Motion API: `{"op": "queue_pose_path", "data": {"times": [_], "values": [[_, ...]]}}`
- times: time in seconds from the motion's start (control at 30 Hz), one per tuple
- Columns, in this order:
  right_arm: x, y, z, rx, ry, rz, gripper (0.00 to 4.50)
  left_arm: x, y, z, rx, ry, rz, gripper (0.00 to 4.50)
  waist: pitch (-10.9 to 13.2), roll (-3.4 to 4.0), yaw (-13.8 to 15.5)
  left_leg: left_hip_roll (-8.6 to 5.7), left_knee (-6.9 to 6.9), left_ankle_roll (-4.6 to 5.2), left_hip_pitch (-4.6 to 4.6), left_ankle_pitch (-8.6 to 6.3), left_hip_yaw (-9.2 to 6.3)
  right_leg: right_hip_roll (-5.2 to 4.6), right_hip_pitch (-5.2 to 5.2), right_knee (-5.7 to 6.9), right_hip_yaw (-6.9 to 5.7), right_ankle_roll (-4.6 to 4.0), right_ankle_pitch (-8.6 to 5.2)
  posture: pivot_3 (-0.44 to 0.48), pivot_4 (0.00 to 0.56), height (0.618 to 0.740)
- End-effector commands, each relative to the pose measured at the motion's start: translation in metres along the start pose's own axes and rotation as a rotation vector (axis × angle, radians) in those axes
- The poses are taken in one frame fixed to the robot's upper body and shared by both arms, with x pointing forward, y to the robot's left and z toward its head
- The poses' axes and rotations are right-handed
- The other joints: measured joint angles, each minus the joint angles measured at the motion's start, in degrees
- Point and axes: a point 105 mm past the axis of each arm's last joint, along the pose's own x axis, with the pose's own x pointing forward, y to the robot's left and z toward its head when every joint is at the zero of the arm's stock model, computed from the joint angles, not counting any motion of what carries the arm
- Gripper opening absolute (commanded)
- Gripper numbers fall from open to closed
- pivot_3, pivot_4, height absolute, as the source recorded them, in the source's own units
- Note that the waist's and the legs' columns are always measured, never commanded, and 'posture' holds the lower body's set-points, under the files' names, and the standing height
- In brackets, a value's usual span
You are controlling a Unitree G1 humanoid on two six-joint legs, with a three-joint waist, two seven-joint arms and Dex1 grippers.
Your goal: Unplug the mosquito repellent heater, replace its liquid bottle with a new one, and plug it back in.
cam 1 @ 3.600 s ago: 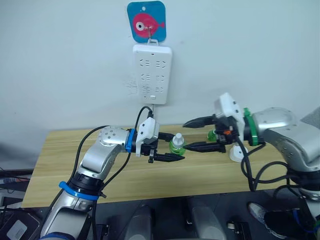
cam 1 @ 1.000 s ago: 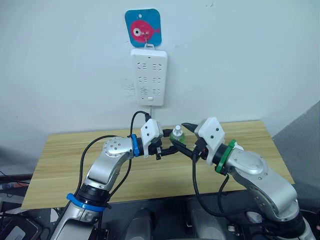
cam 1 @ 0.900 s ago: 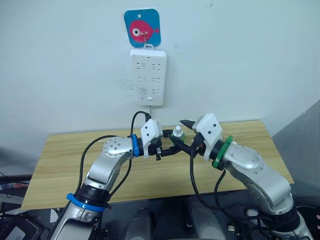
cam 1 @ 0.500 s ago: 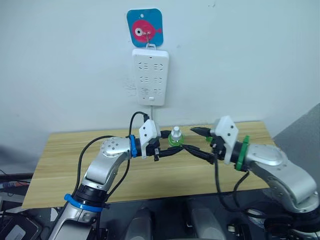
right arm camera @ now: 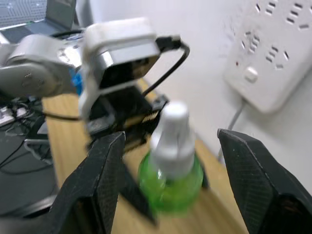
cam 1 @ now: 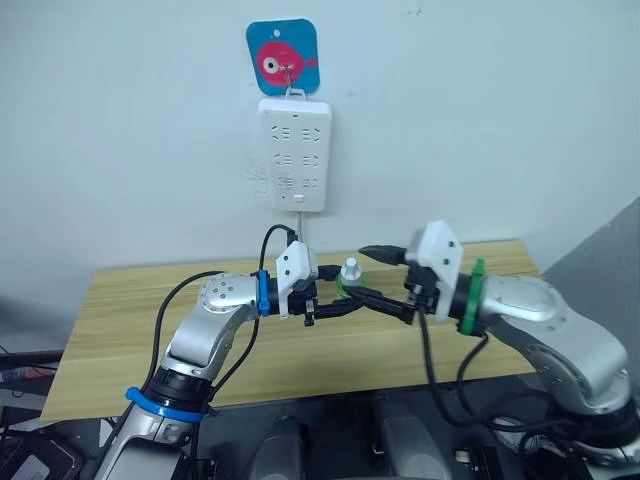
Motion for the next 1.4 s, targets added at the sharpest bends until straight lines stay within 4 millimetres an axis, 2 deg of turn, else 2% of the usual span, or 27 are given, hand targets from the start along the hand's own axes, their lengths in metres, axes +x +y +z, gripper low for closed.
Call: {"op": "queue_pose_path", "data": {"times": [0.03, 0.17, 0.3, 0.47, 0.63, 0.73, 0.9, 1.0, 1.17, 1.4], "values": [[0.008, 0.002, 0.010, -0.029, -0.041, 0.012, 3.16, 0.001, -0.003, 0.011, 0.043, -0.034, -0.023, 2.29, -0.01, 0.00, 0.11, -0.02, 0.00, 0.00, -0.03, 0.00, -0.03, -0.03, 0.00, -0.02, -0.02, 0.00, 0.00, -0.170, 0.163, 0.740], [0.023, 0.005, 0.013, -0.007, -0.064, 0.044, 3.16, 0.001, -0.004, 0.013, 0.043, -0.040, -0.031, 2.29, -0.02, 0.00, 0.06, -0.03, -0.01, 0.00, -0.05, -0.01, -0.02, -0.09, -0.01, -0.09, -0.02, 0.01, 0.02, -0.170, 0.163, 0.740], [0.021, -0.004, 0.009, -0.016, -0.053, 0.028, 3.16, 0.001, -0.006, 0.013, 0.042, -0.040, -0.035, 2.29, -0.03, 0.01, 0.13, -0.03, -0.02, 0.01, -0.05, -0.01, -0.04, -0.09, -0.02, -0.09, -0.05, -0.01, 0.03, -0.160, 0.160, 0.740], [0.001, -0.018, 0.002, -0.007, -0.017, -0.001, 3.16, 0.000, -0.008, 0.012, 0.039, -0.037, -0.036, 2.29, -0.03, 0.01, 0.15, -0.04, -0.02, 0.02, -0.06, -0.01, -0.03, -0.10, -0.01, -0.12, -0.04, -0.01, 0.04, -0.160, 0.162, 0.740], [-0.031, -0.028, -0.004, 0.019, 0.049, -0.006, 3.16, 0.000, -0.008, 0.012, 0.037, -0.036, -0.035, 2.29, -0.03, 0.01, 0.16, -0.04, -0.02, 0.02, -0.07, -0.01, -0.02, -0.10, -0.01, -0.11, -0.05, -0.01, 0.04, -0.170, 0.169, 0.740], [-0.047, -0.028, -0.005, 0.024, 0.092, 0.018, 3.16, 0.001, -0.007, 0.013, 0.036, -0.036, -0.034, 2.29, -0.03, 0.00, 0.17, -0.05, -0.01, 0.02, -0.06, -0.01, 0.01, -0.10, 0.00, -0.12, -0.01, -0.01, 0.04, -0.175, 0.171, 0.740], [-0.060, -0.020, -0.002, 0.020, 0.133, 0.073, 3.16, 0.001, -0.007, 0.015, 0.037, -0.035, -0.036, 2.29, -0.02, 0.01, -0.05, 0.02, -0.02, 0.03, -0.03, -0.01, 0.02, -0.02, 0.01, -0.08, -0.02, -0.01, 0.04, -0.181, 0.175, 0.740], [-0.055, -0.013, 0.007, 0.008, 0.107, 0.098, 3.16, 0.001, -0.006, 0.015, 0.038, -0.033, -0.036, 2.29, -0.03, 0.01, -0.05, 0.03, -0.01, 0.03, -0.02, -0.01, 0.02, 0.02, 0.00, -0.08, -0.02, -0.01, 0.04, -0.181, 0.175, 0.740], [-0.029, -0.003, 0.025, 0.017, 0.011, 0.109, 3.16, 0.001, -0.007, 0.014, 0.043, -0.029, -0.045, 2.29, -0.03, 0.01, -0.06, 0.03, 0.00, 0.03, -0.01, 0.00, 0.05, 0.04, 0.01, -0.08, 0.03, -0.01, 0.04, -0.182, 0.176, 0.740], [-0.003, -0.002, 0.029, 0.042, -0.021, 0.139, 3.16, 0.001, -0.008, 0.014, 0.050, -0.027, -0.046, 2.29, -0.03, 0.01, -0.01, 0.00, 0.00, 0.04, -0.05, 0.00, 0.03, -0.01, 0.00, -0.14, 0.02, -0.02, 0.05, -0.173, 0.174, 0.740]]}}
